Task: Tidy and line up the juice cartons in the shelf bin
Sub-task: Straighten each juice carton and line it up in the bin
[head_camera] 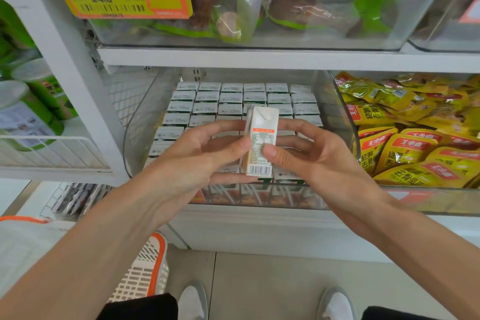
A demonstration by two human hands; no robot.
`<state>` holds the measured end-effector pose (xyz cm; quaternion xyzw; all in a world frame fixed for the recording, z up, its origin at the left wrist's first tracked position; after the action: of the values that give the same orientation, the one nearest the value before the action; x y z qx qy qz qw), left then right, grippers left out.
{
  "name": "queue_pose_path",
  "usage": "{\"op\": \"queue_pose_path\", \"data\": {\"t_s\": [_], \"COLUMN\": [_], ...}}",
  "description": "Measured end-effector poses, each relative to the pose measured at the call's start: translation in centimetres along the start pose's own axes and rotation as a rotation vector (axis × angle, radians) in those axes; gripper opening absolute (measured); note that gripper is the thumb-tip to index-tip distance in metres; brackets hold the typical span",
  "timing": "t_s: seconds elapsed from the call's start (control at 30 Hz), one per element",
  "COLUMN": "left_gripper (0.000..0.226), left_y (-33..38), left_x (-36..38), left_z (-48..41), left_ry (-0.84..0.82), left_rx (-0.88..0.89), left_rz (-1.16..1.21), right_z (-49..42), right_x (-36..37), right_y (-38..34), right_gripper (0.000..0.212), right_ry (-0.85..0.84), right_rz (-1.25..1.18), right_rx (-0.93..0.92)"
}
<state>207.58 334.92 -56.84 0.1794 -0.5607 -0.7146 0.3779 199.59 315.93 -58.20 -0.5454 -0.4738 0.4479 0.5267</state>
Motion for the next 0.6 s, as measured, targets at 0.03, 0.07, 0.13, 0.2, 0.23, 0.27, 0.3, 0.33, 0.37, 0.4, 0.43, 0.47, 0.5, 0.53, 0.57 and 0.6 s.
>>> {"op": "queue_pose_path", "data": {"t_s": [0.03,0.07,0.13,0.2,0.23,0.27,0.3,0.33,0.37,0.4,0.43,0.47,0.5,0.53,0.57,0.6], "left_gripper": [0.034,0.036,0.041,0.044,0.045,0.045,0.045,0.044,0.043,0.041,0.040,0.040,0.042,0.047,0.051,0.054], "left_y": [-0.01,0.00,0.00,-0.02,-0.06,-0.08,-0.08,-0.06,-0.02,0.01,0.05,0.08,0.11,0.09,0.04,0.00], "left_x": [-0.04,-0.05,-0.03,-0.07,-0.12,-0.17,-0.20,-0.25,-0.28,-0.35,-0.45,-0.54,-0.57,-0.57,-0.54,-0.45], "left_z": [0.02,0.04,0.04,-0.05,-0.12,-0.19,-0.25,-0.31,-0.34,-0.36,-0.37,-0.34,-0.29,-0.24,-0.22,-0.16], "left_ry": [0.006,0.012,0.032,0.064,0.081,0.094,0.103,0.110,0.116,0.126,0.140,0.156,0.170,0.179,0.180,0.178], "left_rx": [-0.001,-0.003,-0.004,0.006,0.014,0.023,0.030,0.036,0.043,0.054,0.070,0.089,0.107,0.119,0.124,0.126], "left_rz": [0.001,0.002,0.004,0.008,0.012,0.016,0.022,0.029,0.033,0.029,0.012,-0.017,-0.049,-0.076,-0.095,-0.112], "right_z": [-0.02,-0.03,-0.02,0.04,0.04,0.03,0.02,-0.01,-0.01,-0.01,0.03,0.05,0.09,0.10,0.07,0.05], "right_x": [0.07,0.09,0.17,0.29,0.36,0.38,0.38,0.36,0.34,0.33,0.36,0.46,0.56,0.64,0.67,0.62], "right_y": [0.05,0.08,0.06,-0.01,-0.04,-0.05,-0.05,-0.06,-0.07,-0.10,-0.13,-0.15,-0.15,-0.11,-0.01,0.09], "right_gripper": [0.043,0.042,0.039,0.036,0.035,0.035,0.035,0.035,0.034,0.033,0.032,0.031,0.031,0.031,0.032,0.033], "right_ry": [0.003,0.005,0.001,-0.005,-0.003,0.002,0.007,0.009,0.002,-0.012,-0.033,-0.059,-0.084,-0.103,-0.110,-0.104], "right_rz": [-0.014,-0.025,-0.034,-0.007,0.027,0.057,0.071,0.069,0.065,0.069,0.076,0.077,0.073,0.070,0.068,0.069], "right_rx": [-0.002,-0.006,-0.014,-0.029,-0.040,-0.047,-0.049,-0.049,-0.052,-0.061,-0.071,-0.076,-0.078,-0.084,-0.099,-0.121]}}
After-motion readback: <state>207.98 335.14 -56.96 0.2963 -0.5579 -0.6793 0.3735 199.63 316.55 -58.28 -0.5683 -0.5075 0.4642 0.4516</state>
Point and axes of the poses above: each hand's wrist, its own z-axis away from the middle knuckle, its own x-axis out of the palm, y = z × x, the point moved 2 cm from there along -z, towards the middle knuckle, and after that the axes turned 7 degrees about -x, right-handed, at the moved point
